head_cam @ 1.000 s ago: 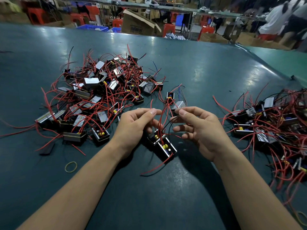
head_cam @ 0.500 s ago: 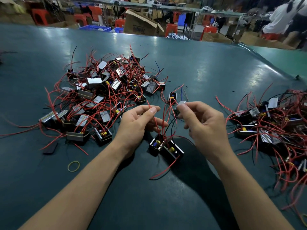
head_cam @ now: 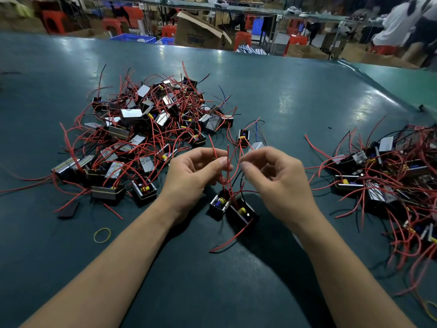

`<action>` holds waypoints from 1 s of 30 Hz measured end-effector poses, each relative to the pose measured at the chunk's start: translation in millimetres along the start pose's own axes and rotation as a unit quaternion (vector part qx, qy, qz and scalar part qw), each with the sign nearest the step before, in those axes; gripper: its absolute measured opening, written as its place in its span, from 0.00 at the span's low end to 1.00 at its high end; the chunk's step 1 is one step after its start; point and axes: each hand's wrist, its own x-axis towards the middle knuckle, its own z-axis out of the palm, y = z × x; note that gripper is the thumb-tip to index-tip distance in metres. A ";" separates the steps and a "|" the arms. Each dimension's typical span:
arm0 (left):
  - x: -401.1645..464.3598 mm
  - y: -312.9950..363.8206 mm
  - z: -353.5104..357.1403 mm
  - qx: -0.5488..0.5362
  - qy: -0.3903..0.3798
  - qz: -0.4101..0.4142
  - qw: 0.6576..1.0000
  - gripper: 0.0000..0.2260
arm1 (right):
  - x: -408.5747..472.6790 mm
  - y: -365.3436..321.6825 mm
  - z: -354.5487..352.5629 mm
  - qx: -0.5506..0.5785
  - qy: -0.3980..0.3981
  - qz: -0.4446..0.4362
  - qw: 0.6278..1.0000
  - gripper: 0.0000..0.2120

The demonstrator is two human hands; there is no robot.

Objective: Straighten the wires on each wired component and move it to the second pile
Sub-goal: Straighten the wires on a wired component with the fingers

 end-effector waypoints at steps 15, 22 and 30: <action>2.6 -1.4 -0.5 -0.036 0.036 0.030 0.998 0.12 | 0.6 -7.9 -16.9 0.215 -0.098 0.077 0.969 0.05; 5.6 -3.0 -2.7 0.002 0.097 0.062 0.993 0.11 | 2.0 -7.2 -22.5 0.241 -0.089 0.101 0.961 0.07; -8.8 -3.5 -2.3 0.352 0.098 0.432 0.825 0.09 | 1.6 -7.0 -16.8 0.215 -0.014 0.059 0.975 0.05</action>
